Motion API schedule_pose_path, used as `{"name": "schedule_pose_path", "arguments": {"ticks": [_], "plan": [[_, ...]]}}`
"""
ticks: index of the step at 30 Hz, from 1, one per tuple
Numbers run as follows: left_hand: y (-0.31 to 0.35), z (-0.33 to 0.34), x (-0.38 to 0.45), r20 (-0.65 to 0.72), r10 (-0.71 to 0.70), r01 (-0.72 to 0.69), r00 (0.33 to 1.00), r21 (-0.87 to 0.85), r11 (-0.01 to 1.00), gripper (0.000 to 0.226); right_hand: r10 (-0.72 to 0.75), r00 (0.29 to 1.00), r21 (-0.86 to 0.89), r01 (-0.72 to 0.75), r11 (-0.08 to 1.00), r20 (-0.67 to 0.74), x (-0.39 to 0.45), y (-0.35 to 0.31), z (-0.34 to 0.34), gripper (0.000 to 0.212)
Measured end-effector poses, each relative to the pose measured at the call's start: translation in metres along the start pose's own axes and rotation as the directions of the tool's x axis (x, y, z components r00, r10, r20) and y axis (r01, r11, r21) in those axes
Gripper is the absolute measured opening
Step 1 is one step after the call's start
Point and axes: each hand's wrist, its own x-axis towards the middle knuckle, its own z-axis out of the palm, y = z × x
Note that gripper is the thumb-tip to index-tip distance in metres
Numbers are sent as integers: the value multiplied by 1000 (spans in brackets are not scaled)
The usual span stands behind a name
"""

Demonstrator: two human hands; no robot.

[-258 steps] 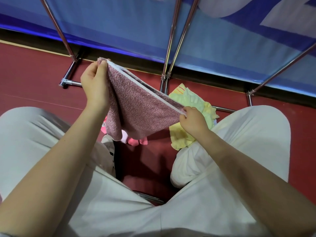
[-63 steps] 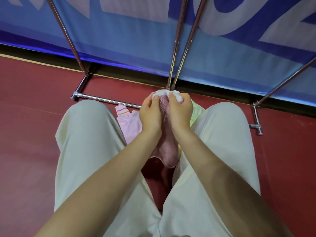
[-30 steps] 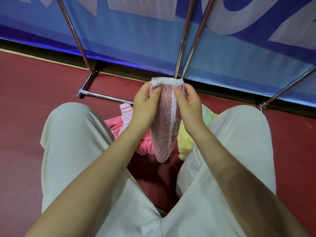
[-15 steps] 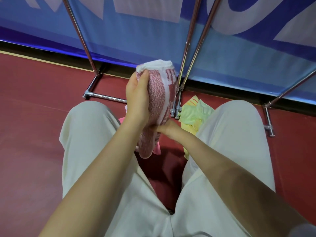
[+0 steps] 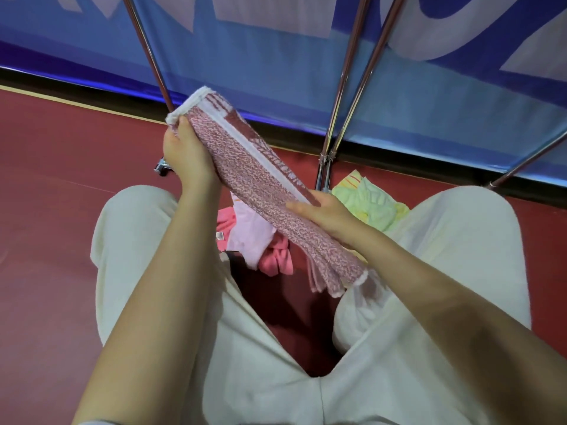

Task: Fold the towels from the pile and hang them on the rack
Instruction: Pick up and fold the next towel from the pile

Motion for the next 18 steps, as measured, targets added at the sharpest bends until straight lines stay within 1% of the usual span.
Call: {"name": "schedule_pose_path", "arguments": {"ticks": [3,5,7,8,10,12,14,16,18], "plan": [[-14,0,-10,-7,-38,38,999,95,995,31,110,985,-39,-106,994,132,-9,10,-7,15],[-24,-6,-16,-30,-81,84,996,106,991,32,181,966,-84,-168,982,187,-11,21,-11,17],[-35,-16,-16,-50,-173,176,984,72,982,29,203,963,-138,-180,974,178,-14,29,-12,20],[-39,-20,-17,-30,-253,253,967,10,967,27,185,972,-175,-158,972,146,-15,33,-11,21],[-45,-25,-25,103,-427,438,898,-140,888,33,130,990,-282,-109,953,54,-16,43,-11,25],[-47,-28,-35,241,-512,559,824,-202,804,43,110,994,-315,-105,943,-3,-18,53,-12,31],[-48,-31,-42,336,-528,610,780,-222,761,47,118,993,-263,-117,958,-13,-21,58,-13,33],[-50,-31,-50,411,-532,650,740,-233,723,49,91,996,-143,-90,986,5,-24,56,-11,22],[-54,-30,-57,450,-530,662,719,-209,720,49,54,998,-49,-53,997,20,-23,53,-6,10]]}}
